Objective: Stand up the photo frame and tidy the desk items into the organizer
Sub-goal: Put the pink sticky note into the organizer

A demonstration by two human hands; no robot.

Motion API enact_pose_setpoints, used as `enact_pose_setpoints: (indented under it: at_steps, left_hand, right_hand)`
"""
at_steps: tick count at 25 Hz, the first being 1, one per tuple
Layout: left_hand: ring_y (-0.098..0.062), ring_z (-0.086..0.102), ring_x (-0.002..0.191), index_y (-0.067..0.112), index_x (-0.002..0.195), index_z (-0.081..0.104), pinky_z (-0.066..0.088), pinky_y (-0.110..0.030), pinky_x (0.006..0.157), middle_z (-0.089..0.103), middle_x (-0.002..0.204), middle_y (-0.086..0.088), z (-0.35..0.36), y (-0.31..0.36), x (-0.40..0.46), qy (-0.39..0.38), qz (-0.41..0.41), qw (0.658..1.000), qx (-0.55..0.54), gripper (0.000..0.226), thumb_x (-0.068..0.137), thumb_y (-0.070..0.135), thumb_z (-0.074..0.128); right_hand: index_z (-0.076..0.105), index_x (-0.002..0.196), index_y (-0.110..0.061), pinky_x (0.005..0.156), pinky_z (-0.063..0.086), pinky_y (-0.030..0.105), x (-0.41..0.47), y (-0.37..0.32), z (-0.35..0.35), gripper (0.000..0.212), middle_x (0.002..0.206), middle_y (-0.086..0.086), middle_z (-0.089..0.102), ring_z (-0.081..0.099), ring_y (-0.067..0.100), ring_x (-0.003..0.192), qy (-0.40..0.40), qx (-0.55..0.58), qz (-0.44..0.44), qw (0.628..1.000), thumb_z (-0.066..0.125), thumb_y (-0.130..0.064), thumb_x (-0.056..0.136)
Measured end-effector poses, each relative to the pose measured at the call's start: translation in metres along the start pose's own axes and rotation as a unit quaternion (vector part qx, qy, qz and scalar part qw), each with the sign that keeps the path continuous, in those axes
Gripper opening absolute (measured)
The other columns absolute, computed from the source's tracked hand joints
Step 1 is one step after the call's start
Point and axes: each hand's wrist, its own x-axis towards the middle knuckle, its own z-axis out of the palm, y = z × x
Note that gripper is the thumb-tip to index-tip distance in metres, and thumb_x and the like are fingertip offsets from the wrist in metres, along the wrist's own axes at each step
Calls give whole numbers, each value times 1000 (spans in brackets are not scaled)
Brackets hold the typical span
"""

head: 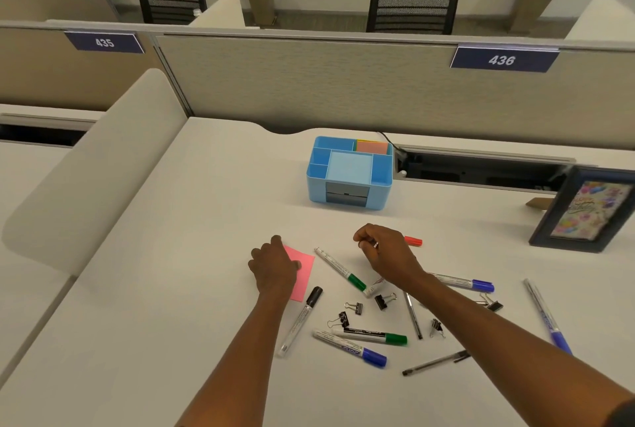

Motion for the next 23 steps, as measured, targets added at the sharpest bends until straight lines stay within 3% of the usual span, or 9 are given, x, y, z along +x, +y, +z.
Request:
enact_pose_setpoints:
  at_steps: [4, 8, 11, 14, 19, 23]
  left_hand:
    - [-27, 54, 113, 21, 123, 54, 40, -35, 89, 63, 116, -4, -2, -7, 8, -1, -23, 996, -81, 46, 82, 29, 74]
    - [-24, 62, 101, 17, 114, 62, 43, -28, 82, 67, 112, -5, -12, -16, 17, -7, -28, 970, -242, 40, 77, 17, 78]
    - [-24, 63, 100, 17, 109, 65, 49, -34, 86, 68, 111, -5, -28, -13, 23, 19, -30, 946, -323, 37, 75, 16, 79]
    - [-24, 64, 97, 20, 107, 66, 53, -41, 87, 68, 108, -5, -41, -3, 28, 28, -30, 906, -422, 33, 77, 16, 78]
    - [-26, 66, 95, 14, 105, 66, 57, -40, 81, 69, 109, -12, -51, 32, 23, -49, -60, 782, -618, 24, 84, 4, 71]
    - [-29, 65, 102, 10, 114, 61, 57, -41, 85, 65, 114, -9, -48, 60, 15, -82, -73, 741, -662, 34, 83, 8, 74]
  right_hand:
    - [67, 101, -22, 75, 48, 21, 4, -1, 1, 15, 93, -12, 67, 58, 4, 82, -1, 8, 1, 1000, 58, -13, 91]
    - [66, 102, -24, 75, 46, 18, 7, -2, 2, 15, 94, -13, 66, 58, 3, 83, -12, 21, 5, 1000, 59, -16, 92]
    - [65, 105, -25, 77, 49, 20, 10, -6, 4, 14, 96, -13, 67, 59, 3, 86, -26, 33, 10, 999, 59, -20, 93]
    - [65, 106, -22, 78, 51, 23, 12, -13, 6, 14, 95, -9, 68, 61, 4, 86, -28, 67, 9, 997, 60, -23, 93]
    - [63, 107, -18, 75, 58, 33, 16, -26, 2, 19, 87, -1, 72, 69, 11, 78, -32, 223, 98, 969, 63, -27, 91]
    - [59, 113, -13, 74, 61, 37, 21, -32, -10, 25, 91, 5, 75, 73, 18, 79, -16, 319, 150, 936, 65, -23, 91]
